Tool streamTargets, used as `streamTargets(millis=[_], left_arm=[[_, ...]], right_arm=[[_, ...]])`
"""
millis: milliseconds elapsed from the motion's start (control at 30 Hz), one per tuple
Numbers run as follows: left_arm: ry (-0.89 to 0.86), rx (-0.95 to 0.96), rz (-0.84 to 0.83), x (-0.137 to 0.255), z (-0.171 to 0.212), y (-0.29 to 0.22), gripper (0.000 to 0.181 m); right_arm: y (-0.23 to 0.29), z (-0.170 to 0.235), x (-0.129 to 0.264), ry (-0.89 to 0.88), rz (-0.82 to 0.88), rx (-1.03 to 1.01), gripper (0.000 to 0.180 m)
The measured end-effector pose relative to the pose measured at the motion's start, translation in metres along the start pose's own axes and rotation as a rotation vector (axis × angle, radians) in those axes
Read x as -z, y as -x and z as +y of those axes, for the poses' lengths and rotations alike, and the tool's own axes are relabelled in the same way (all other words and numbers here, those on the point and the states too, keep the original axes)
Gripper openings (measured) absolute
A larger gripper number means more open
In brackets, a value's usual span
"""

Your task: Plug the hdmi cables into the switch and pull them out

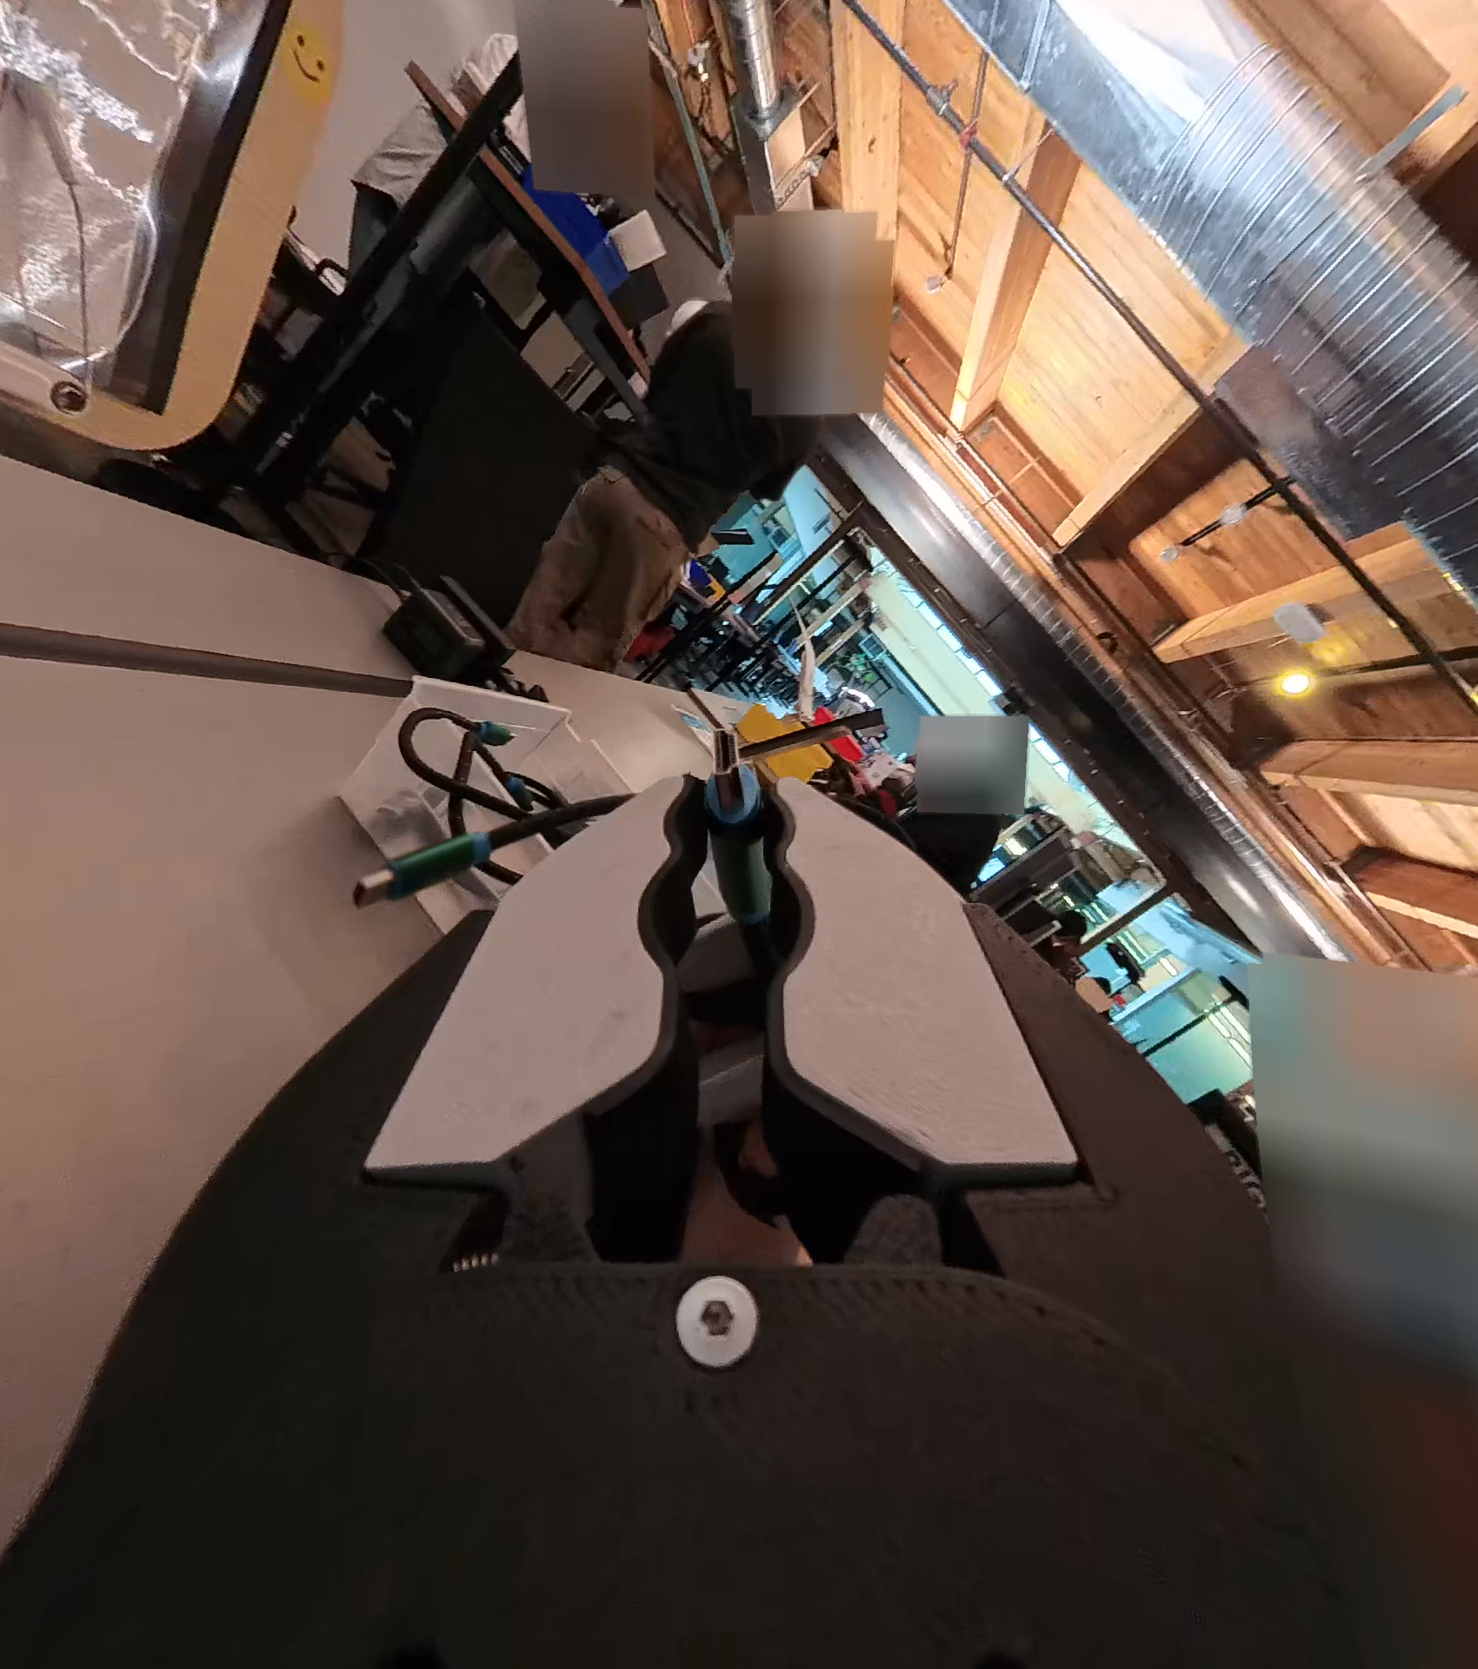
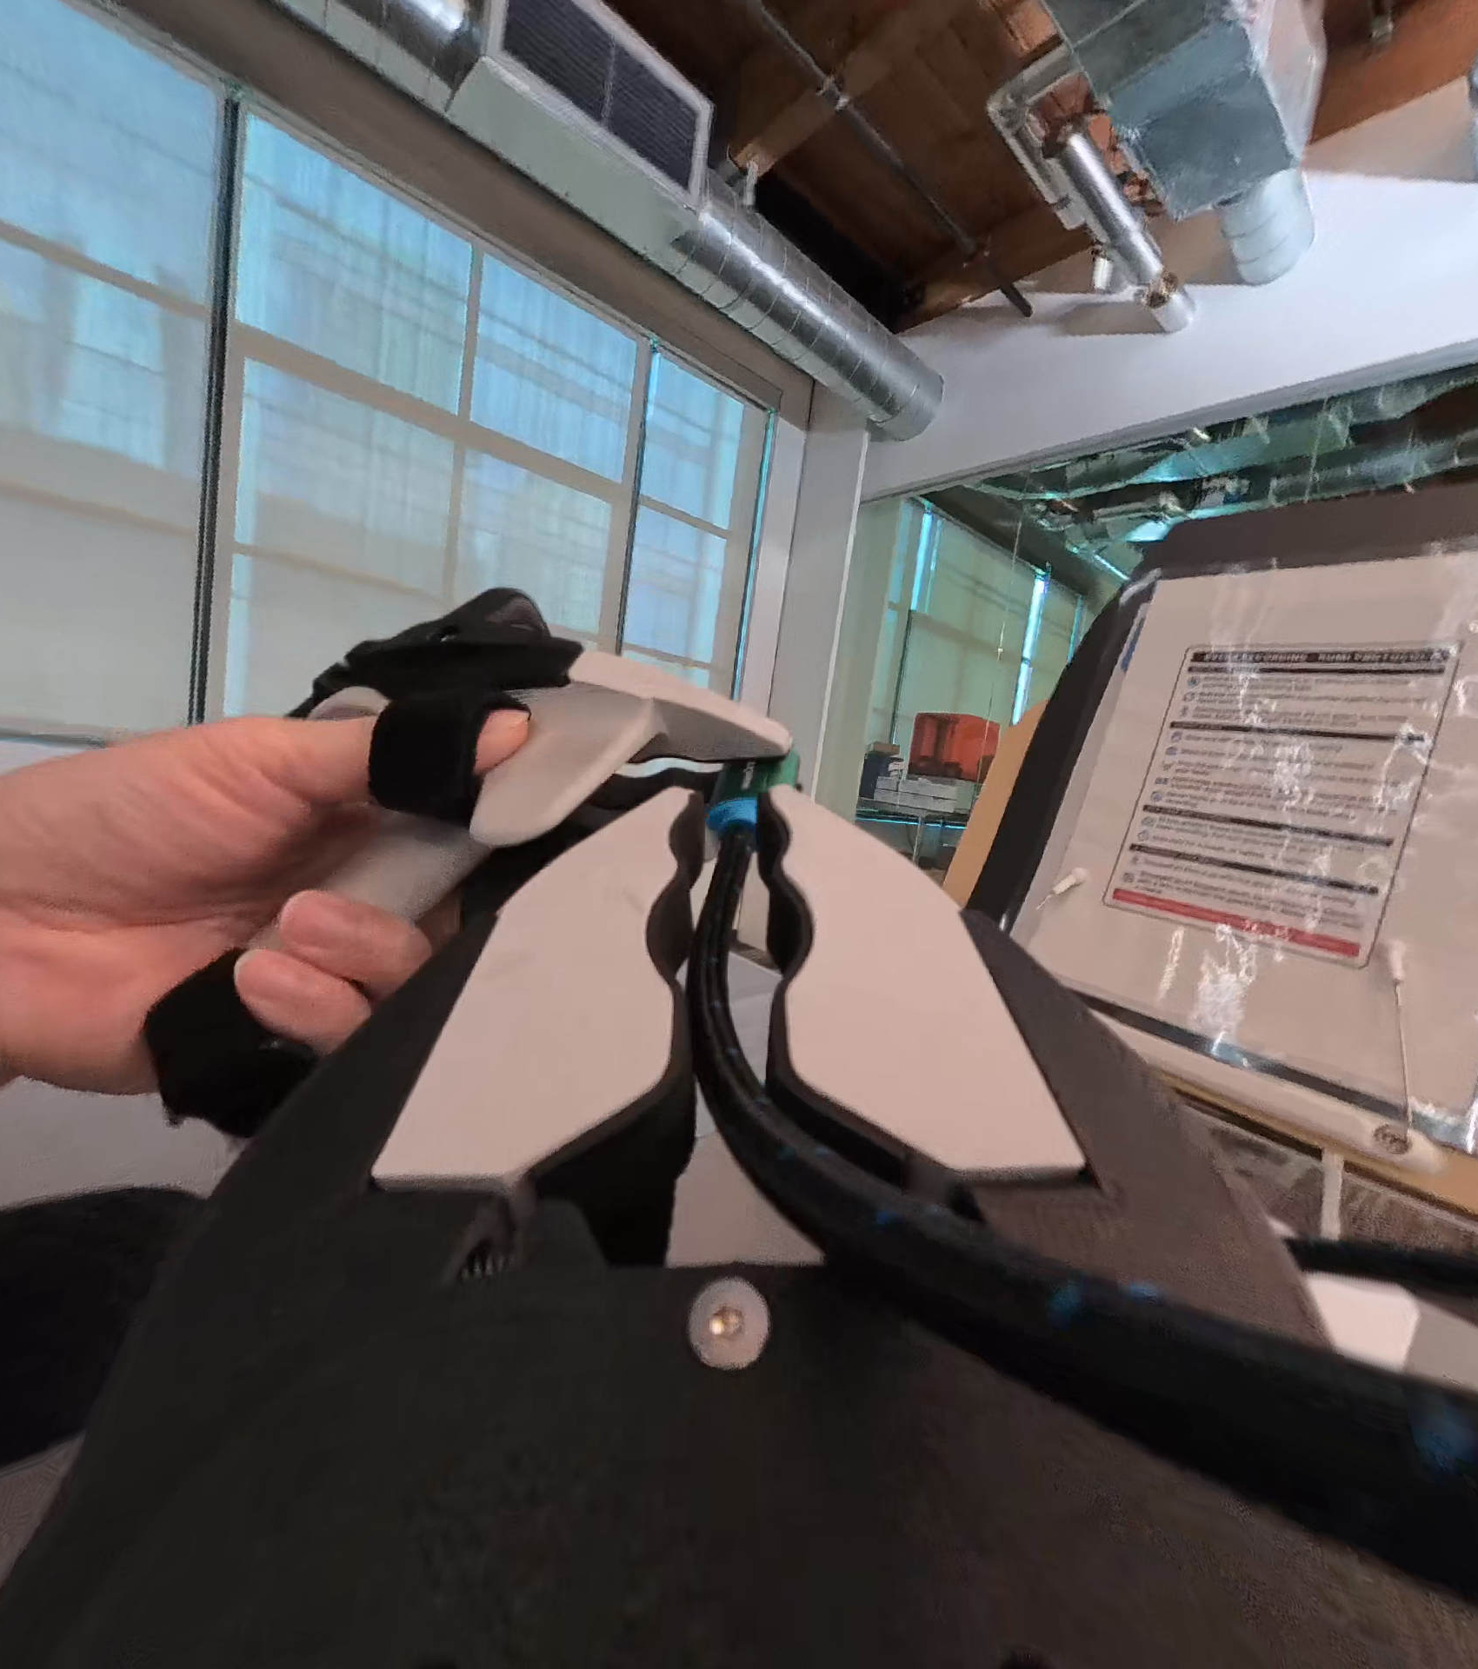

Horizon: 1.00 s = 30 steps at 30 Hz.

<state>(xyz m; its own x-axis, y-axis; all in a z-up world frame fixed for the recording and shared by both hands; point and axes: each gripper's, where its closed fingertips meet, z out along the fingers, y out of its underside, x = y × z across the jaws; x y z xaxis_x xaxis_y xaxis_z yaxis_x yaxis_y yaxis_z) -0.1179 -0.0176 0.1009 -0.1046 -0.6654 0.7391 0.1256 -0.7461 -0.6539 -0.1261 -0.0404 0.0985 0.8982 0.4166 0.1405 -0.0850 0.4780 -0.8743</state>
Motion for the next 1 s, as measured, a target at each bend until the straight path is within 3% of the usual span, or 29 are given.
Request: streamTargets(millis=[167,433,667,1000], left_arm=[[-0.020,0.000,-0.013,0.004,-0.005,0.002,0.011],[-0.042,0.018,-0.009,0.008,-0.006,0.004,0.011],[-0.055,0.007,-0.003,0.011,-0.009,0.002,0.011],[-0.061,-0.013,0.004,0.008,-0.005,-0.006,0.011]], right_arm=[[0.004,0.010,-0.005,0.090,-0.060,0.195,0.013],[0.006,0.013,-0.007,0.132,-0.050,0.296,0.015],[0.011,0.021,-0.007,0.159,-0.072,0.298,0.023],[0.009,0.009,-0.003,0.083,0.000,0.250,0.014]])
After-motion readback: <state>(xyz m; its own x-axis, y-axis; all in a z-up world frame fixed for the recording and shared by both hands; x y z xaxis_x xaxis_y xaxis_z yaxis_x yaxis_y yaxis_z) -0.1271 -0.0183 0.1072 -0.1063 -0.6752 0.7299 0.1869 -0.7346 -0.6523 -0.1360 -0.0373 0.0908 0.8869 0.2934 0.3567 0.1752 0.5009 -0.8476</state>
